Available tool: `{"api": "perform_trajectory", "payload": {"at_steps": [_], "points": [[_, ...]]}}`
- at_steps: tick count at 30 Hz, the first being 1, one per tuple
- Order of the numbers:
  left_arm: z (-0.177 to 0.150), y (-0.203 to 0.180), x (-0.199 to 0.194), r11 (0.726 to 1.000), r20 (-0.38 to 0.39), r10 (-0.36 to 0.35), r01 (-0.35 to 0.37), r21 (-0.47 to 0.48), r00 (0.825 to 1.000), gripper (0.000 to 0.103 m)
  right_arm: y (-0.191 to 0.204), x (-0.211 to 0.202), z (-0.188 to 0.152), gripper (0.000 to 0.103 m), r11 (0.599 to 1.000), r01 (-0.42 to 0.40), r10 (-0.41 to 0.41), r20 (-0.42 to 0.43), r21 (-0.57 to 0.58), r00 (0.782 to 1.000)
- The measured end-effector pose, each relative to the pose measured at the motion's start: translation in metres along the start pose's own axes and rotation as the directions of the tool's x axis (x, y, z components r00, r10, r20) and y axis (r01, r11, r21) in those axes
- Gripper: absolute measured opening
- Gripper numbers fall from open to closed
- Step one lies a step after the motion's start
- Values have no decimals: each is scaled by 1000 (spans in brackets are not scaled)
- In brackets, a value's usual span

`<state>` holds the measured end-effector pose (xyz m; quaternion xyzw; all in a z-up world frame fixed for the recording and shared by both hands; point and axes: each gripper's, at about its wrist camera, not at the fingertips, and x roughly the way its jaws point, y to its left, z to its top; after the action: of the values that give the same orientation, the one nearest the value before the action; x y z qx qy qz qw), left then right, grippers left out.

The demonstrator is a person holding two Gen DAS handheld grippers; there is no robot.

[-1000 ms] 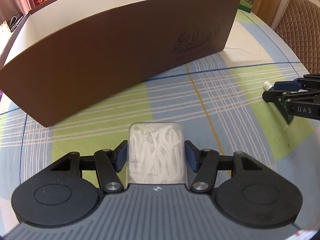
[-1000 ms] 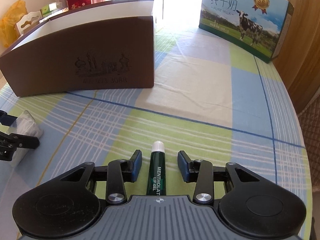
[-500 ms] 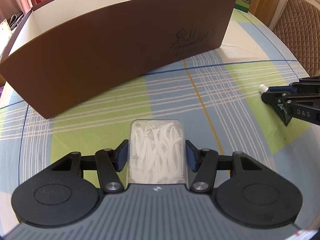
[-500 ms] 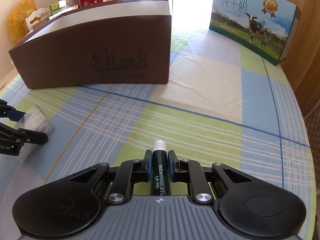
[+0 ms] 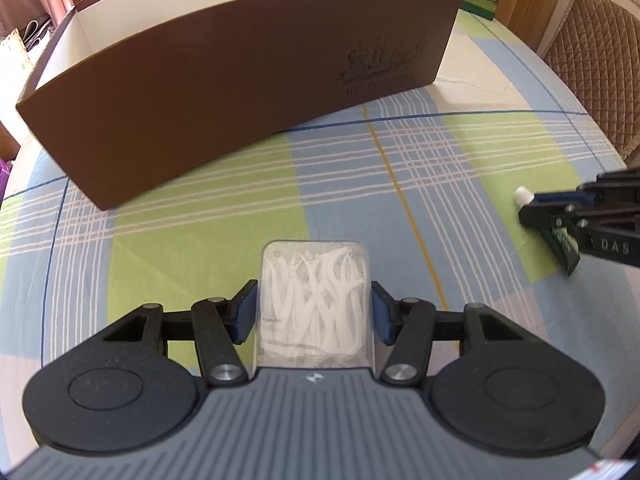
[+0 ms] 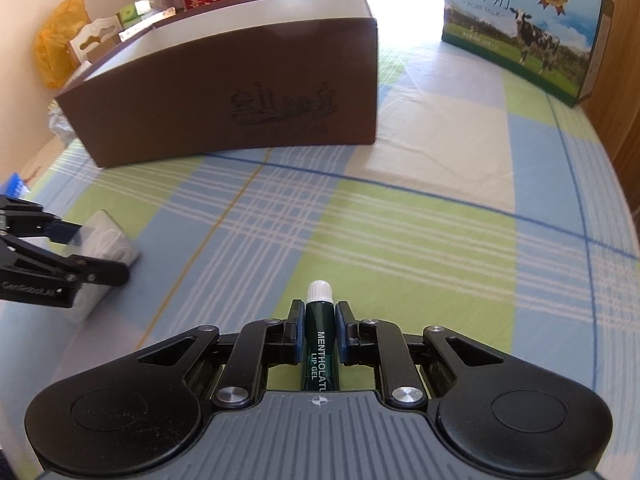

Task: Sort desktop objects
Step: 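Carry the floss pick box with the left tool while the right tool carries the lip gel into the box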

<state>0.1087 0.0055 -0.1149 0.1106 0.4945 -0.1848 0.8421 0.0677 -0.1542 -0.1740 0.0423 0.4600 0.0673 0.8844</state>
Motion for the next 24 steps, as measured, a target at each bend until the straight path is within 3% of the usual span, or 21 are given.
{"api": "perform_trajectory", "payload": {"at_steps": [7,24], "points": [[1,5,-22,1000,47,15,-15,-17,999,52,9,-14,4,12,998,-54,54,38,15,998],[34,16,-60,997,165,15,-2,-82,986,52,16,-38,56,12,994,-113,112,154,-4,982]]}}
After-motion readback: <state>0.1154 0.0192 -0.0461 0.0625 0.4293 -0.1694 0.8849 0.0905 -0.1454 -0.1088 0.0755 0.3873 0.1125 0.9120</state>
